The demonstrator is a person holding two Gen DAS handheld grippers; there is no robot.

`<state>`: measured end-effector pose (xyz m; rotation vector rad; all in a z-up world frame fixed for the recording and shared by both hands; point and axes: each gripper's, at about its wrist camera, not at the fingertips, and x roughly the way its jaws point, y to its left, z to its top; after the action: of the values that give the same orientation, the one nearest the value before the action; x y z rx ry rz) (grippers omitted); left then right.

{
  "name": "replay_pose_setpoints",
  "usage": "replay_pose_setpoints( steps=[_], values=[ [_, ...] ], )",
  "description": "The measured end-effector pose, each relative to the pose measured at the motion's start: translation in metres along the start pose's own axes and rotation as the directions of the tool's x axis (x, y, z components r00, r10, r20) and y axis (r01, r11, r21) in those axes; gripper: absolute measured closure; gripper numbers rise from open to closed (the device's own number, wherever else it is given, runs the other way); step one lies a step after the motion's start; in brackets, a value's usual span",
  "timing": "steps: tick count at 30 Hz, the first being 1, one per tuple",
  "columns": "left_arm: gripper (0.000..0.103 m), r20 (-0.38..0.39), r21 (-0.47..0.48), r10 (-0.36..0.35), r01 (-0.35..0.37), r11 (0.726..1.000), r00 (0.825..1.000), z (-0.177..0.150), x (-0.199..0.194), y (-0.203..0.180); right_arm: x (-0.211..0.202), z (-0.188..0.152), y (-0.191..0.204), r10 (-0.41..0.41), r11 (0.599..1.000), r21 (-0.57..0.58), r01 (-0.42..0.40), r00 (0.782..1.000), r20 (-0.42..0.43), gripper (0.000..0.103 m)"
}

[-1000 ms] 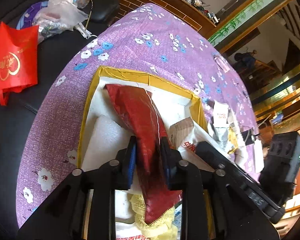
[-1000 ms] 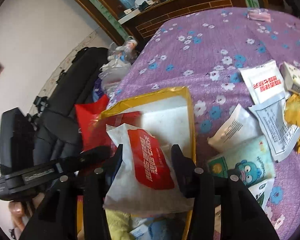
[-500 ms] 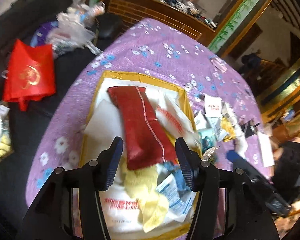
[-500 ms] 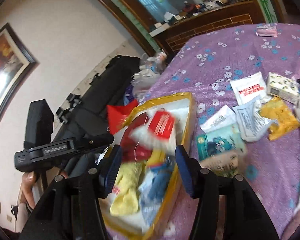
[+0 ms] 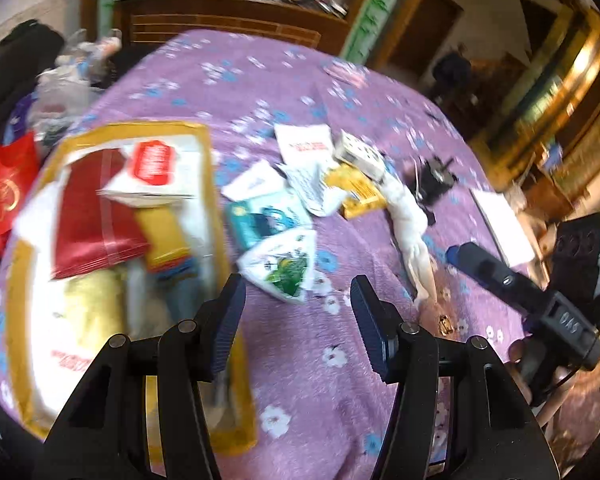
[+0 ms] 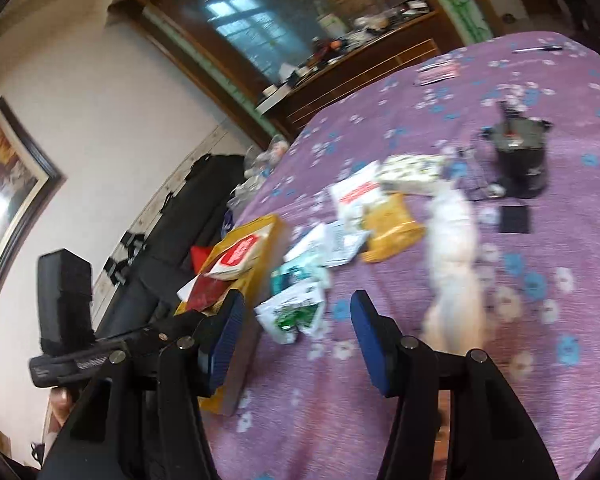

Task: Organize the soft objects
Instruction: 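Grasp the white cloth with right tool while left tool grasps the green-print sachet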

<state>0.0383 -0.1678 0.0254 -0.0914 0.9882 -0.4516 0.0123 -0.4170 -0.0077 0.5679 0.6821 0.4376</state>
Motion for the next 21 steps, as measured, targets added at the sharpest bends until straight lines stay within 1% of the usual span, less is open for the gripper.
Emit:
replay_pose_setpoints(
  steps=[1,3,4,5,7,9,11,14,16,18,19,21],
  values=[
    [0.048,-0.023,0.024,0.011,-0.011,1.000,1.000,0.005,0.010,-0.005,-0.003,0.001,-0.006,-0.009,1.000,0.013,0.009,1.000,0.006,0.048],
    [0.048,-0.040,0.060,0.020,-0.018,0.998,0.999,0.012,0.021,-0.009,-0.006,0.005,-0.019,-0.028,0.999,0.042,0.028,1.000,0.009,0.048],
    [0.048,-0.048,0.083,0.040,-0.036,0.996,0.998,0.016,0.028,-0.012,-0.007,0.008,-0.023,-0.037,0.998,0.047,0.037,0.999,0.011,0.048],
    [0.048,-0.054,0.116,0.053,-0.047,0.992,0.997,0.020,0.036,-0.015,-0.008,0.012,-0.027,-0.056,0.997,0.054,0.055,0.998,0.014,0.048],
    [0.048,-0.075,0.150,0.082,-0.070,0.986,0.994,0.023,0.050,-0.018,-0.005,0.023,-0.035,-0.102,0.993,0.069,0.101,0.995,0.010,0.048],
    [0.048,-0.110,0.163,0.098,-0.079,0.983,0.989,0.023,0.062,-0.018,0.001,0.035,-0.043,-0.133,0.988,0.075,0.133,0.991,-0.001,0.048],
    [0.048,-0.137,0.174,0.108,-0.083,0.981,0.985,0.025,0.074,-0.016,0.016,0.047,-0.048,-0.183,0.981,0.063,0.185,0.982,-0.039,0.048],
    [0.048,-0.168,0.177,0.131,-0.100,0.979,0.977,0.022,0.085,-0.013,0.033,0.054,-0.064,-0.208,0.975,0.068,0.212,0.976,-0.061,0.048],
    [0.048,-0.189,0.196,0.132,-0.094,0.976,0.973,0.018,0.085,-0.016,0.037,0.051,-0.079,-0.194,0.975,0.096,0.199,0.979,-0.064,0.048],
    [0.048,-0.220,0.182,0.100,-0.060,0.982,0.970,0.017,0.082,-0.016,0.038,0.045,-0.088,-0.189,0.974,0.110,0.196,0.979,-0.071,0.048],
    [0.048,-0.229,0.173,0.088,-0.048,0.984,0.970,0.016,0.082,-0.016,0.039,0.043,-0.093,-0.192,0.971,0.130,0.201,0.978,-0.083,0.048],
    [0.048,-0.235,0.166,0.071,-0.032,0.986,0.969,0.017,0.081,-0.017,0.038,0.042,-0.092,-0.183,0.972,0.132,0.193,0.980,-0.082,0.049]
  ],
)
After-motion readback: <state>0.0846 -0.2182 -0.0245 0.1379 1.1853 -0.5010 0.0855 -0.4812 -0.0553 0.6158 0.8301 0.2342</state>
